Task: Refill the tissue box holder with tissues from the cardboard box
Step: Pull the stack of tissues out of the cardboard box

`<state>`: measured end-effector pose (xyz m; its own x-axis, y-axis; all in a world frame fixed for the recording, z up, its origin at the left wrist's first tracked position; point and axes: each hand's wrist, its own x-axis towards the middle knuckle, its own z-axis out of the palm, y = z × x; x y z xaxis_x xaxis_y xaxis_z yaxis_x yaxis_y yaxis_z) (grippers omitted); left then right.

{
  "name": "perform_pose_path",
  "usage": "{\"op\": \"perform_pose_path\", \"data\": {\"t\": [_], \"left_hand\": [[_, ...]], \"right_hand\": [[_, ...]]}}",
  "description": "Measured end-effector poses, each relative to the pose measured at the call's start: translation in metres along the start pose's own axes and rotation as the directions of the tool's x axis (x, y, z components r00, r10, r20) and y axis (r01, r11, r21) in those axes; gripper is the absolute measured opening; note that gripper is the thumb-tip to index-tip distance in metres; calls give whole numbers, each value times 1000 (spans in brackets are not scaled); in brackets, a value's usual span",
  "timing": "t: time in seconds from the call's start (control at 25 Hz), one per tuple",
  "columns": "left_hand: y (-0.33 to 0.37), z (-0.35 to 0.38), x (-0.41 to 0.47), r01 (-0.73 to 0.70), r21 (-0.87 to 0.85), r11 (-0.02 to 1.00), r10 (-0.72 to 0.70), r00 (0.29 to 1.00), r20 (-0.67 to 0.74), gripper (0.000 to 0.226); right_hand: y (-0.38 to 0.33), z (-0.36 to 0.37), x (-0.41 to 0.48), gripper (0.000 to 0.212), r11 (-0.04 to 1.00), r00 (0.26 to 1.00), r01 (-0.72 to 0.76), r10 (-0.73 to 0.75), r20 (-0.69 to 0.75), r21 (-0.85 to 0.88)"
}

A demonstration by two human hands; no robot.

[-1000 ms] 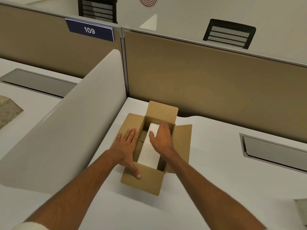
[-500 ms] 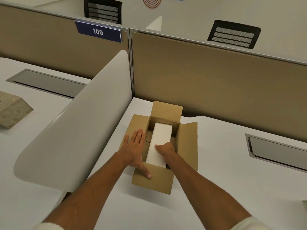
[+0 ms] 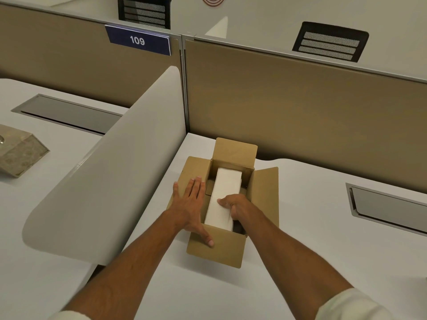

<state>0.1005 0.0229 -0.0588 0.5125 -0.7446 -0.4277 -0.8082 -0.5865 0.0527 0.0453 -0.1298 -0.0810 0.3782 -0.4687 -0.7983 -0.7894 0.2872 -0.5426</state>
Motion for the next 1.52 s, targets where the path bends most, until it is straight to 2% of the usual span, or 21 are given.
{"op": "perform_pose_path", "data": {"t": [0.04, 0.16, 0.28, 0.52, 0.8, 0.92, 1.04, 1.28, 1.52], "left_hand": [[0, 0, 0, 5, 2, 1000, -5, 1000, -1, 166], [0, 1, 0, 14, -14, 1000, -14, 1000, 9, 166], [1, 2, 0, 23, -21, 1000, -23, 1000, 13, 166], [2, -2, -3, 53, -52, 997, -51, 998, 45, 166], [5, -6, -8, 72, -10, 997, -72, 997, 31, 164], [6, -4, -9, 80, -14, 997, -80, 996, 30, 164], [8, -5, -9, 92, -17, 996, -92, 995, 32, 164], [9, -5, -12, 115, -30, 993, -114, 993, 41, 164], [9, -11, -20, 132, 26, 991, -133, 991, 9, 163]], "right_hand": [[-1, 2, 0, 73, 1000, 1000, 10, -10, 13, 1], [-1, 5, -1, 83, 1000, 998, -15, 14, -64, -6], [3, 5, -1, 86, 998, 997, -18, 22, -73, 58], [10, 1, -13, 83, 955, 1000, -10, 13, -10, 296], [15, 0, -22, 83, 922, 1000, 22, -28, 10, 386], [14, -1, -28, 74, 910, 998, -18, -7, 59, 414], [8, -4, -37, 53, 897, 991, -44, -17, 134, 440], [3, -10, -51, 70, 883, 985, 72, -135, 104, 463], [-1, -23, -65, 73, 871, 975, 153, -209, 72, 467]]}}
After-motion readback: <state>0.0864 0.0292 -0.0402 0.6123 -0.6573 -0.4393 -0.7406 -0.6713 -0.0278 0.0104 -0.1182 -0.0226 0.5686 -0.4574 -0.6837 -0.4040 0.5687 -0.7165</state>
